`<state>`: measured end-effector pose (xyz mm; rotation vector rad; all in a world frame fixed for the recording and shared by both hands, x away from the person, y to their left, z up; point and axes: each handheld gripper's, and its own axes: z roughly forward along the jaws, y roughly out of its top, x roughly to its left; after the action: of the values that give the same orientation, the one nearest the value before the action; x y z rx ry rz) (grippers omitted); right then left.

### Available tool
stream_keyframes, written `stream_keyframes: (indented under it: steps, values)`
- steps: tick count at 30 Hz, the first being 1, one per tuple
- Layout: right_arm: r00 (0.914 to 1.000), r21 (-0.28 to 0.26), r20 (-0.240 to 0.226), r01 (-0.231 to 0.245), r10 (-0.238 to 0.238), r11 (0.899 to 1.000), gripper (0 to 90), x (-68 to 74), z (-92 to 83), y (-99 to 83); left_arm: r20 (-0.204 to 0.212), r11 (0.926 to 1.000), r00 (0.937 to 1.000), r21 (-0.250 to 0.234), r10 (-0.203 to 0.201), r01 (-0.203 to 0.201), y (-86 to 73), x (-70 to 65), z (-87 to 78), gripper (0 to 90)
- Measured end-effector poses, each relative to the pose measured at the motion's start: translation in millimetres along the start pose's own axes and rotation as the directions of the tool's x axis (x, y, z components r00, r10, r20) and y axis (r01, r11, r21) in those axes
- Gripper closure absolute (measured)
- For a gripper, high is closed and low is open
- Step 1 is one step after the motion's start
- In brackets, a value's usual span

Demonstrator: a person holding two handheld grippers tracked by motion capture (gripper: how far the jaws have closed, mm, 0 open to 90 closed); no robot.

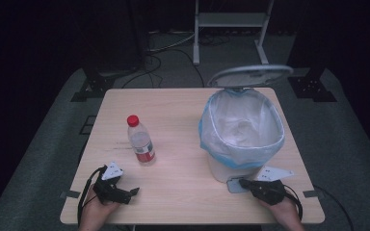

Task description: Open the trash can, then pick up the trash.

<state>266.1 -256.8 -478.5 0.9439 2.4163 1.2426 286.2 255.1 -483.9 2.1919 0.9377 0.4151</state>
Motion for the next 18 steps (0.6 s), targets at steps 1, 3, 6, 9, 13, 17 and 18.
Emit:
stream_keyframes:
  steps: [1, 3, 6, 9, 13, 17, 18]
  values:
    - [1.0000, 0.006, 0.003, -0.001, 0.001, 1.000, 90.0, 0.0, 0.6, -0.1, 0.001, 1.0000, 1.0000, -0.001, 0.000, 0.000, 0.0, -0.1, 0.1, 0.0]
    - [1.0000, 0.007, 0.003, -0.005, 0.005, 1.000, 90.0, -0.1, 1.2, -0.1, 0.000, 1.0000, 1.0000, -0.002, 0.000, 0.000, -0.1, -0.1, 0.2, 0.0]
    - [1.0000, 0.007, 0.005, -0.006, 0.006, 1.000, 90.0, 0.1, 1.1, -0.1, 0.000, 1.0000, 1.0000, -0.002, 0.000, 0.000, 0.0, 0.0, 0.2, 0.0]
    - [1.0000, 0.005, 0.008, -0.003, 0.003, 1.000, 90.0, 0.5, 1.2, -0.4, -0.001, 1.0000, 1.0000, -0.002, -0.001, 0.001, 0.2, 0.4, 0.4, 0.0]
    - [0.9999, 0.003, 0.010, -0.001, 0.001, 1.000, 90.0, 0.7, 1.2, -0.6, -0.002, 1.0000, 1.0000, -0.002, -0.005, 0.005, 0.9, 0.9, 0.8, 0.0]
    - [0.9999, 0.001, 0.010, -0.002, 0.002, 1.000, 90.0, 0.8, 1.3, -0.8, 0.009, 0.9996, 1.0000, -0.029, -0.001, 0.002, 2.1, 1.5, -1.5, 0.0]
    - [0.9999, 0.001, 0.010, -0.002, 0.002, 1.000, 90.0, 0.8, 1.3, -0.8, 0.009, 0.9996, 1.0000, -0.029, -0.001, 0.002, 2.1, 1.5, -1.5, 0.0]
